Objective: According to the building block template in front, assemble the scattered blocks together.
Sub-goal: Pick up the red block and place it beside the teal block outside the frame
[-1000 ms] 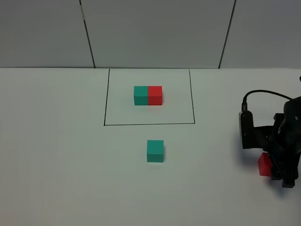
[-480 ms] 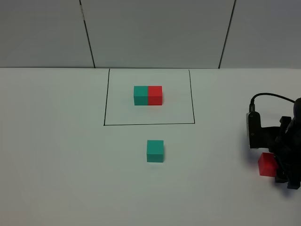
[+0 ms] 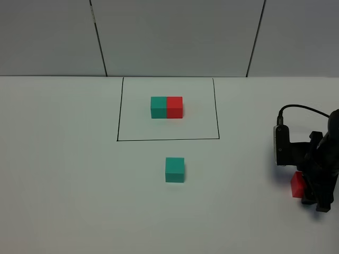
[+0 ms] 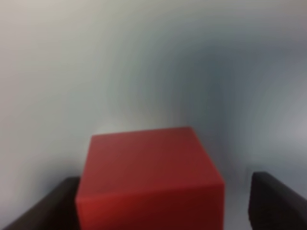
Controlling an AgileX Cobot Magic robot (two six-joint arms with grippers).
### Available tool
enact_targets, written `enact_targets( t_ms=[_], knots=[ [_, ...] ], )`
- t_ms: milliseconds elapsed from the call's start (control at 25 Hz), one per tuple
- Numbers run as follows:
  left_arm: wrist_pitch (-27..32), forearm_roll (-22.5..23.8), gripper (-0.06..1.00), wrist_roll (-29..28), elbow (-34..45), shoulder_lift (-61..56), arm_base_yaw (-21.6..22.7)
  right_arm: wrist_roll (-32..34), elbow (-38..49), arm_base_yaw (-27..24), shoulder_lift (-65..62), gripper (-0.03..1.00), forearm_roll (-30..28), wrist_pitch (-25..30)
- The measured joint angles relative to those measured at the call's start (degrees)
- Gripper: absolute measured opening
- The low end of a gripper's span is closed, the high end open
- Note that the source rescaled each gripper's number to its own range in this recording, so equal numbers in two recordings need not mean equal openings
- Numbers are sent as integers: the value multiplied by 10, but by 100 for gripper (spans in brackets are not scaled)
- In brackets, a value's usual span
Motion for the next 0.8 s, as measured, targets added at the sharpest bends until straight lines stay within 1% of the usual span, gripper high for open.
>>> enact_targets(
  t_ms=[80, 160, 240, 360, 400, 520, 680, 800],
  knots=[
    [0, 0, 86, 0, 0, 0, 0, -3, 0, 0, 0, 81, 1, 0],
    [0, 0, 86, 0, 0, 0, 0, -4, 0, 0, 0, 74, 1, 1],
    [0, 0, 86, 0, 0, 0, 0, -4, 0, 0, 1, 65, 2, 3],
    [0, 0, 86, 0, 0, 0, 0, -4, 0, 0, 5, 47, 2, 11],
    [0, 0, 86, 0, 0, 0, 0, -4, -1, 0, 6, 38, 4, 14],
    [0, 0, 86, 0, 0, 0, 0, -4, -1, 1, 8, 2, 7, 26],
    [0, 0, 86, 0, 0, 0, 0, -6, -2, 13, 8, 1, -4, 26],
    [0, 0, 86, 0, 0, 0, 0, -6, -16, 32, 13, 0, -6, 23]
  ],
)
